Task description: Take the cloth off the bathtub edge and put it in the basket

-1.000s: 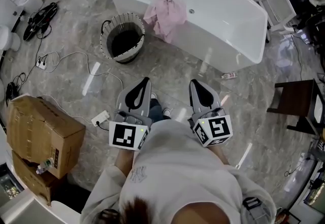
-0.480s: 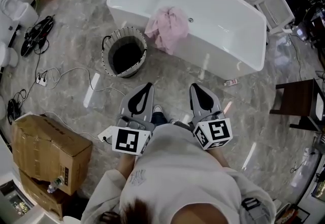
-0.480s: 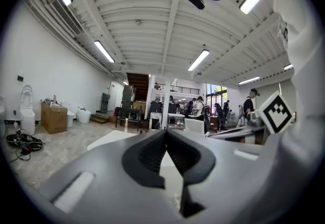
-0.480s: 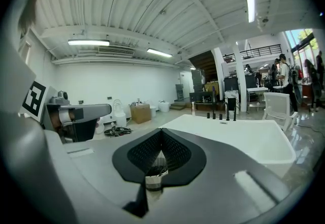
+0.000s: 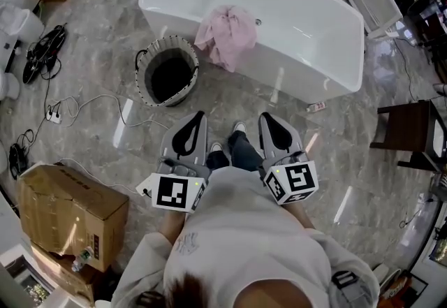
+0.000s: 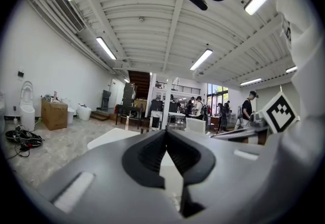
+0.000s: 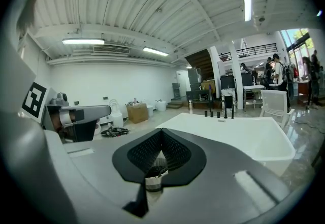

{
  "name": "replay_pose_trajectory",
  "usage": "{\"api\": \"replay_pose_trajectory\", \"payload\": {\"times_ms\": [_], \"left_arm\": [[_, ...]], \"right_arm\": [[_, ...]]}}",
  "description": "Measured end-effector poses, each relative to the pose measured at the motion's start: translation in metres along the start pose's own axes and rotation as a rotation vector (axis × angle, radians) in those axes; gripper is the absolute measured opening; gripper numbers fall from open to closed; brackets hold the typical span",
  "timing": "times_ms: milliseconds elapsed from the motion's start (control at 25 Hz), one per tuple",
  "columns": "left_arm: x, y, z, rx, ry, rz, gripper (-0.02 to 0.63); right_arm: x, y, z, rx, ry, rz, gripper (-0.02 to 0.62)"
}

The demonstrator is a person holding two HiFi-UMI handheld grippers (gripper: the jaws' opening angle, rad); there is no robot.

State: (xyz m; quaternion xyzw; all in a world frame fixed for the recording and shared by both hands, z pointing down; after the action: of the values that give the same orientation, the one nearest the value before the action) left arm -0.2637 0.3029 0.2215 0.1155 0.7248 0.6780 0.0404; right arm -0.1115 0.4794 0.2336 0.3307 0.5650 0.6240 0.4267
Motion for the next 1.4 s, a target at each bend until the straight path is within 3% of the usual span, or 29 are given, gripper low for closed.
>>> {"api": "replay_pose_trajectory", "payload": {"times_ms": [480,960,1400], "left_arm": [[-0.045,0.003,-0.019,0.003,-0.059,-0.012,0.049],[-0.128,0.007,-0.021,-0.009,-0.132,0.012,0.049],[-0.183,0.006,-0.009,-0.035,-0.21,0.055,0.049]], "right_arm": [[-0.055,-0.005,0.031,-0.013,-0.048,-0.015,0.0],[-0.121,-0.023,0.101,-0.009,-0.112,-0.009,-0.002],[-0.147,-0.027,0.173,-0.013,-0.152,-0.007,-0.002]]}}
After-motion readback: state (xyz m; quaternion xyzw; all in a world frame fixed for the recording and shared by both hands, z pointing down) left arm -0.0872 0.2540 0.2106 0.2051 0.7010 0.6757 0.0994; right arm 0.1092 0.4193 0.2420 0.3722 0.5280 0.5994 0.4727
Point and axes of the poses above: the fingertips, and each gripper's own axes: x backward along the fingers, z to its right, y out of its underside, the point moved 10 cm from there along x, backward along the fingers, and after that the axes turned 10 degrees about z, right-handed, at the moved point
